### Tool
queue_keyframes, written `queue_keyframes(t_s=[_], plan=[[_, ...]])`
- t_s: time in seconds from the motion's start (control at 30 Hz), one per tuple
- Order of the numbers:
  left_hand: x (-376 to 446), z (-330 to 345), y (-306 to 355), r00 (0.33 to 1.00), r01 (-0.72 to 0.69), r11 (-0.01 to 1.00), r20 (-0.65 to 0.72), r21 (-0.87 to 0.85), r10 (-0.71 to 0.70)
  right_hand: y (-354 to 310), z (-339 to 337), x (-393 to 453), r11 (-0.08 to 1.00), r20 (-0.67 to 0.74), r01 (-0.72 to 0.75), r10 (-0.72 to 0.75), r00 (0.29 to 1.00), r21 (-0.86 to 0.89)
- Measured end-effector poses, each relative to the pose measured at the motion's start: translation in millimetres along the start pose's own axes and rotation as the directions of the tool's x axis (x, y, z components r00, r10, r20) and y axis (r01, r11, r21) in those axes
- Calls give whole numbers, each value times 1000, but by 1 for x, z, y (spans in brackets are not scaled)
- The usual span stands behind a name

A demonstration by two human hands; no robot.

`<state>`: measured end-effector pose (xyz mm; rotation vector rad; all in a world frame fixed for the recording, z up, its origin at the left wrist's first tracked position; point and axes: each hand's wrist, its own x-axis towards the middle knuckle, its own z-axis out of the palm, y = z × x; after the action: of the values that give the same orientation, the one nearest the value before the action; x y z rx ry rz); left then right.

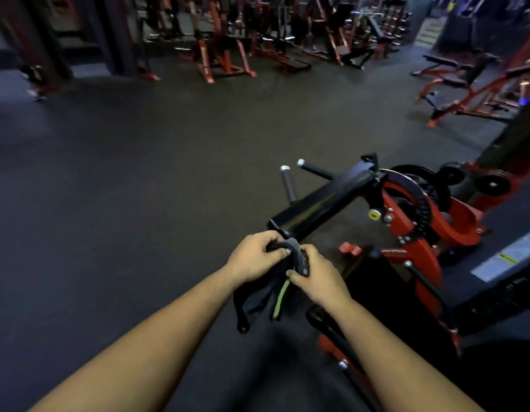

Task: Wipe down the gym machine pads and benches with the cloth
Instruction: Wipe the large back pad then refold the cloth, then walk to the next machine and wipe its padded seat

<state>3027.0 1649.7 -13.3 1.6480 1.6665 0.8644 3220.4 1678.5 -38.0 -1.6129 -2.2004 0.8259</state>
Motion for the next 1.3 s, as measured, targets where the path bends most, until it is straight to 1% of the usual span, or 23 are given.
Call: queue_keyframes(t_s=[0.1, 0.17, 0.23, 0.27, 0.3, 0.4, 0.5, 0.6, 0.7, 0.77, 0.8, 0.83, 0.87, 0.9, 0.93, 0.97, 1.0, 1.03, 1.07, 1.13, 1.2, 1.23, 1.3], plan=[[-10, -69, -32, 998, 44, 981, -51, 191, -35, -47, 27, 27, 990, 10, 14, -13, 1000, -143], [-15, -117, -53, 996, 65, 935, -73, 350, -42, -78, 44, 46, 978, -18, 70, -75, 997, -197], [-19, -163, -75, 996, 65, 864, -83, 499, -27, -111, 56, 67, 973, -60, 114, -128, 990, -201], [-21, -175, -82, 997, 55, 840, -75, 541, -17, -119, 58, 72, 974, -82, 125, -142, 986, -189], [-21, -199, -96, 996, 70, 814, -92, 577, -20, -140, 65, 89, 969, -95, 162, -182, 979, -185], [-22, -235, -121, 994, 93, 732, -107, 675, -28, -165, 72, 113, 931, -90, 271, -301, 950, -246], [-23, -280, -153, 981, 185, 659, -182, 729, -73, -188, 82, 147, 846, 2, 387, -415, 910, -366], [-23, -313, -180, 959, 274, 616, -260, 739, -115, -204, 89, 187, 788, 76, 436, -450, 890, -436], [-19, -333, -204, 919, 393, 568, -326, 723, -221, -211, 103, 233, 743, 112, 490, -498, 860, -456], [-12, -350, -214, 873, 488, 553, -375, 676, -312, -219, 115, 268, 762, 103, 532, -536, 838, -369], [-8, -357, -220, 854, 521, 562, -401, 643, -333, -227, 122, 287, 792, 112, 538, -531, 840, -287], [-5, -359, -223, 841, 540, 566, -411, 622, -351, -229, 124, 294, 841, 132, 514, -498, 857, -167], [8, -372, -234, 800, 599, 563, -448, 570, -399, -247, 136, 325, 868, 189, 493, -476, 859, -60], [10, -373, -234, 778, 627, 578, -462, 522, -427, -250, 141, 332, 898, 209, 438, -436, 875, 37], [11, -376, -235, 757, 650, 613, -461, 449, -464, -256, 145, 334, 915, 214, 380, -401, 891, 137], [14, -378, -237, 720, 678, 672, -456, 298, -523, -262, 153, 341, 914, 229, 335, -385, 894, 229], [22, -379, -243, 678, 688, 718, -448, 106, -583, -270, 160, 350, 901, 234, 294, -375, 897, 319], [31, -379, -247, 637, 672, 736, -443, -80, -631, -280, 165, 357, 883, 246, 249, -364, 899, 398], [40, -381, -252, 592, 651, 724, -445, -228, -672, -296, 174, 369, 870, 274, 202, -350, 896, 451], [50, -381, -259, 534, 607, 708, -475, -361, -700, -322, 187, 378, 842, 308, 98, -299, 903, 531], [58, -378, -267, 520, 551, 710, -485, -438, -703, -339, 204, 384, 799, 327, 18, -267, 906, 601], [62, -378, -273, 532, 506, 711, -472, -488, -703, -348, 214, 389, 792, 324, 24, -277, 904, 610], [70, -378, -284, 553, 436, 703, -449, -562, -702, -366, 233, 392, 799, 307, 122, -361, 881, 589]])
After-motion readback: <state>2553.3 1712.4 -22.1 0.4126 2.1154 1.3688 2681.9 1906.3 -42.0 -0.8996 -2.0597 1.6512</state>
